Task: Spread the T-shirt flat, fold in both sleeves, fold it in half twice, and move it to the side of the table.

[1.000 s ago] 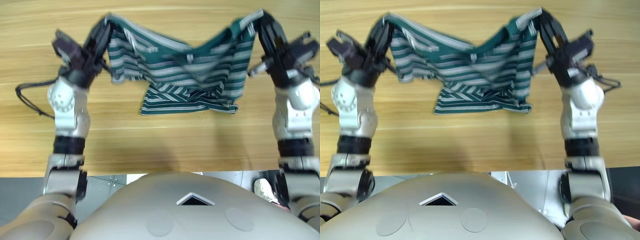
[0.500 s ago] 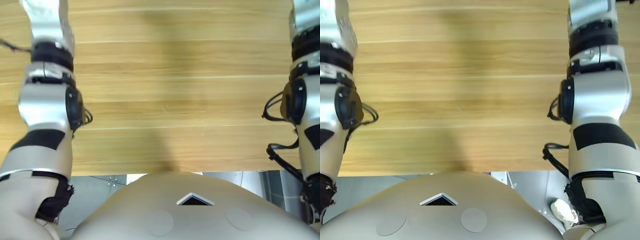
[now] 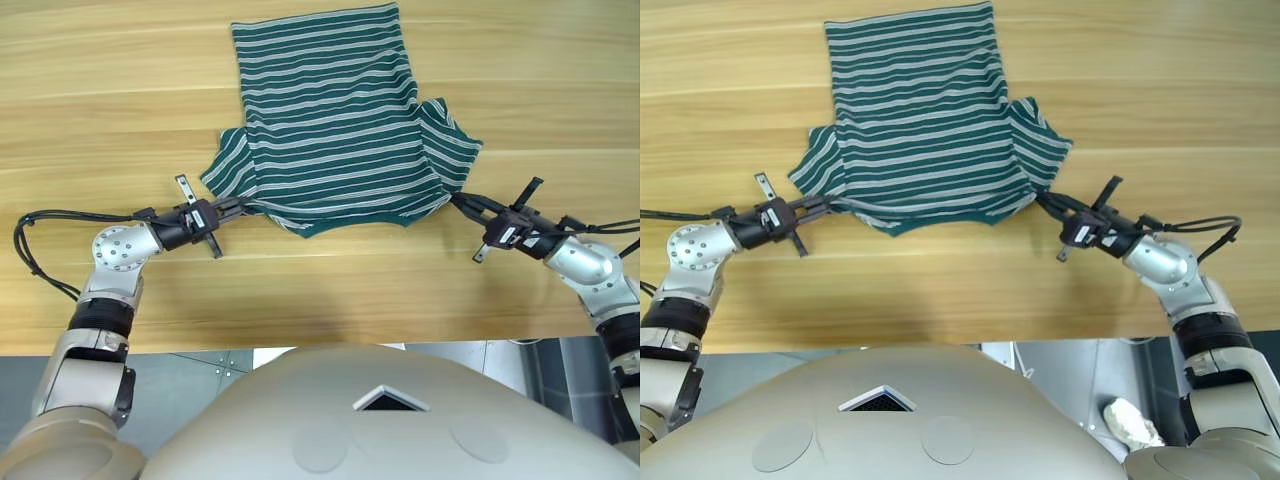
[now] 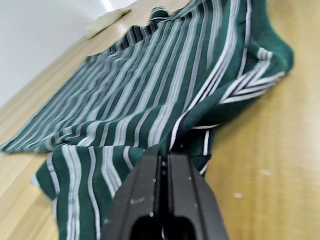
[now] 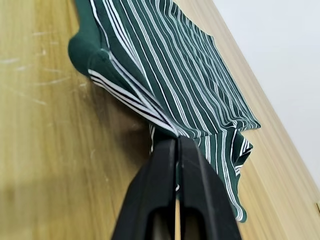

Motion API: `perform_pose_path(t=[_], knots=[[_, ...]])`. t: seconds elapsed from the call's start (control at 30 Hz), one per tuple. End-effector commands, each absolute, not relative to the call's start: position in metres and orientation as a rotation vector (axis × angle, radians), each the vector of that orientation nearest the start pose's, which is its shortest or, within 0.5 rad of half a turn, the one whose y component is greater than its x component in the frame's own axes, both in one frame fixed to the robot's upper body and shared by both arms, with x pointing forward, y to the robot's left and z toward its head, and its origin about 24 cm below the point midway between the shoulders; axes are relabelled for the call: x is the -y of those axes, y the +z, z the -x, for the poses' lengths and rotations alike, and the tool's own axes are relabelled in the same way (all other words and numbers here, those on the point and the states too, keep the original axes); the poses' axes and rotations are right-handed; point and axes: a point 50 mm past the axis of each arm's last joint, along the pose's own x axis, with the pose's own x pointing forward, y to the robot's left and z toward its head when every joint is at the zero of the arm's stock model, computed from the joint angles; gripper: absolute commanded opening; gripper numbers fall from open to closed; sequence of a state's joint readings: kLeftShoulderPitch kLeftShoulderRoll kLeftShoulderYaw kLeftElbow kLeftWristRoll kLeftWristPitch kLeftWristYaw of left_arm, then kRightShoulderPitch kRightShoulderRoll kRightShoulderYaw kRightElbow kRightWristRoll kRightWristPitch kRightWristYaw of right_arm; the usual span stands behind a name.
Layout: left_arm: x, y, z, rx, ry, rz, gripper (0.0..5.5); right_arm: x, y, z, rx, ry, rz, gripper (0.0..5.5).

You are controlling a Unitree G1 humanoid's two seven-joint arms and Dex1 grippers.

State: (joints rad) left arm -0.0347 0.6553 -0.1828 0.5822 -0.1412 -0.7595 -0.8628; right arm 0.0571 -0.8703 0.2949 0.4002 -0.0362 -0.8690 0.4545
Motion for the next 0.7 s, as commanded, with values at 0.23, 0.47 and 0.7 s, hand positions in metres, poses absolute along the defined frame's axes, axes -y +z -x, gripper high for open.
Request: perform_pose_path(t=[0.23, 0.47, 0.7], knots=[[-0.234, 0.008, -0.181, -0.072, -0.972, -0.522, 1.27, 0.236, 0.032, -0.177, 0.065, 0.94, 0.85, 0.94], [-0.237, 0.026, -0.139, -0.087, -1.07, -0.338, 2.26, 0.24, 0.03, -0.165, 0.024, 0.946, 0.858, 2.08], [-0.201, 0.078, -0.159, 0.244, -0.982, -0.274, 2.26, 0.232, 0.05, -0.167, 0.122, 0.959, 0.816, 2.08]])
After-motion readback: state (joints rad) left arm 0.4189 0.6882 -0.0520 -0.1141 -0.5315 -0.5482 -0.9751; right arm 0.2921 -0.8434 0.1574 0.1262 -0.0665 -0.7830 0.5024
